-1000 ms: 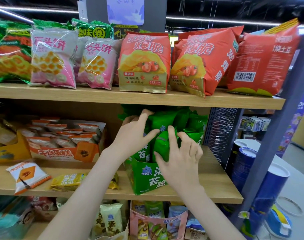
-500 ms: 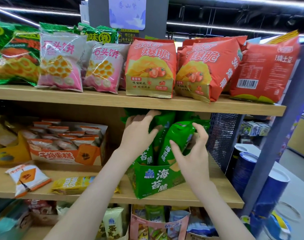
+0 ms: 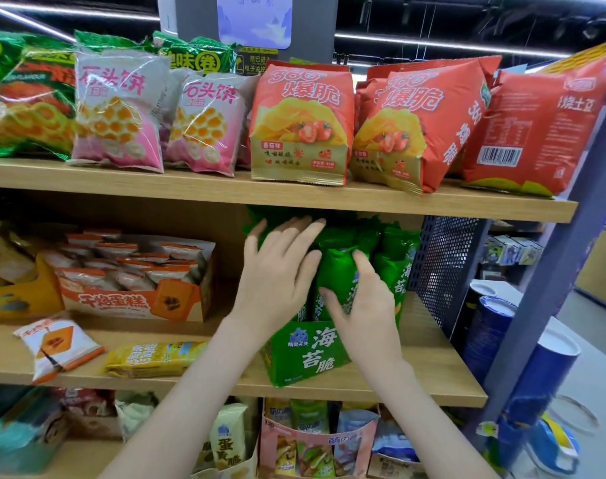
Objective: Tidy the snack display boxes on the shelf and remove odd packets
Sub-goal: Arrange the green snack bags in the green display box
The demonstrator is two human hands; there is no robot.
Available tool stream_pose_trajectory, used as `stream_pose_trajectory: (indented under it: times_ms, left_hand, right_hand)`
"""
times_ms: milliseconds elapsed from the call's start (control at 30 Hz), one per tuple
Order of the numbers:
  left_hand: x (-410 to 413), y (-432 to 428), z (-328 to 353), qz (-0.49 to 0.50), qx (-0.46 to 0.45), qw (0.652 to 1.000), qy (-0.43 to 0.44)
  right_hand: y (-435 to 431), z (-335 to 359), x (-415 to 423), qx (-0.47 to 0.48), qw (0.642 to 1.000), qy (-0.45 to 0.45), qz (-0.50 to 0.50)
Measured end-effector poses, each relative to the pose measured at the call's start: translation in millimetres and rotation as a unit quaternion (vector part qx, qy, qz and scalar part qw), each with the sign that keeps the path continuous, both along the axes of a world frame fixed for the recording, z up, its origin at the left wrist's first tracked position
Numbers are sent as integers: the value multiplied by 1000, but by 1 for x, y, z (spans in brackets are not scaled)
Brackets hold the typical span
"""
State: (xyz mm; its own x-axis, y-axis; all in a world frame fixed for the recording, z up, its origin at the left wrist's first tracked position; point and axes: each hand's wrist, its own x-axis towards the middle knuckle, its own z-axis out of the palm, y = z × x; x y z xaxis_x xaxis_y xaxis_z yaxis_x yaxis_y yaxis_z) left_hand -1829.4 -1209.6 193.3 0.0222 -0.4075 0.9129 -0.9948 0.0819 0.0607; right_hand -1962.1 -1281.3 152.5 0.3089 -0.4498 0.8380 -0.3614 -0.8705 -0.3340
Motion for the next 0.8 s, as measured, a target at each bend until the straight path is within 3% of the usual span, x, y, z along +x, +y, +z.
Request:
stream_pose_trajectory:
  times_ms: [133,233,300,467,800]
  left_hand:
    - [-22,-4,-22,-44,62,997,3]
    - [-20,-13,-34,-6,69,997,-16]
    - [-16,-17,-41,13,57,997,-43]
    - [-9,-24,-45,23,56,994,-89]
    - [3,-24,-40,-31,66,994,-81]
  right_hand:
    - [-6,-2,-10,7,999,8,36]
    - [-19,-4,-25,-54,997,-42,-26]
    - [-36,-6,-32,17,995,-87,-38]
    - [-54,-10,-31,156,985,-38,64]
    - [-27,-19,-35,72,987,-134,54]
